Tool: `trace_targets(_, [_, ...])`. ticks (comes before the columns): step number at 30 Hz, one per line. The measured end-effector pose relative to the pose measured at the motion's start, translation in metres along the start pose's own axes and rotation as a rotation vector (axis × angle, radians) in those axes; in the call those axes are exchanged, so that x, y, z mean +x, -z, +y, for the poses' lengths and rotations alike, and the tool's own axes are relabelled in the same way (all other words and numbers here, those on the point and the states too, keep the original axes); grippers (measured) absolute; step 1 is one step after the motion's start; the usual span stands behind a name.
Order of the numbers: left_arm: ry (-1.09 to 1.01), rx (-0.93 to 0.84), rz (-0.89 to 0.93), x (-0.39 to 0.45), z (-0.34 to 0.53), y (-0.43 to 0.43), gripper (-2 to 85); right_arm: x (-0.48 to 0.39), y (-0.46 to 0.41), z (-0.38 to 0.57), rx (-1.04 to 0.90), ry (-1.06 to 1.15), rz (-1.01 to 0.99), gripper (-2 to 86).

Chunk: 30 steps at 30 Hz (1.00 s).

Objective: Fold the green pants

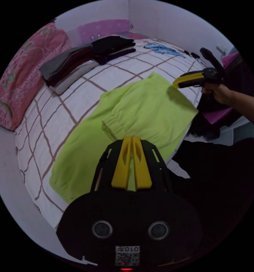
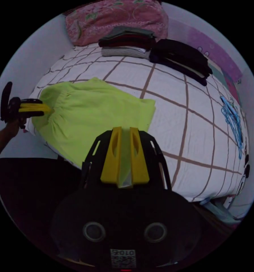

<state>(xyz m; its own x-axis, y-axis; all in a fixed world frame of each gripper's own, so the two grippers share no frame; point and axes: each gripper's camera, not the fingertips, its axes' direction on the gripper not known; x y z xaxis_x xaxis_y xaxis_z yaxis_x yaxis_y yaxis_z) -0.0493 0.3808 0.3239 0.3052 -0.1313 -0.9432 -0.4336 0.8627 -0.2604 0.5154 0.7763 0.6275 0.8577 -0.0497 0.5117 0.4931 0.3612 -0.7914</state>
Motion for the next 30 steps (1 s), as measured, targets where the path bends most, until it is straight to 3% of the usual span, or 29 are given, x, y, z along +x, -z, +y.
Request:
trace_targets(4, [0.034, -0.081, 0.018, -0.014, -0.008, -0.018, -0.3, 0.002, -0.032, -0.014, -0.097, 0.024, 0.026, 5.3])
trace_targets(8, [0.139, -0.040, 0.089, -0.038, -0.002, -0.009, -0.2, 0.007, -0.044, -0.019, -0.134, 0.040, -0.012, 5.2])
trace_targets(11, [0.187, 0.035, 0.026, -0.052, 0.016, 0.029, 0.1, -0.003, -0.026, -0.031, -0.135, 0.116, 0.005, 5.1])
trace_targets(15, [0.357, 0.073, -0.112, -0.081, 0.076, 0.077, 1.2, -0.042, 0.026, -0.048, 0.117, 0.336, -0.026, 5.0])
trace_targets(17, [0.559, 0.050, -0.155, -0.109, 0.135, 0.091, 3.9, -0.066, 0.034, -0.067, 0.163, 0.479, -0.094, 5.7])
trace_targets(23, [0.993, 0.090, -0.080, -0.175, 0.253, 0.096, 11.6, -0.169, 0.028, -0.163, 0.095, 0.865, -0.276, 8.2])
trace_targets(30, [1.119, 0.200, 0.000, -0.228, 0.283, 0.092, 16.0, -0.294, -0.007, -0.251, -0.073, 1.152, -0.341, 12.6])
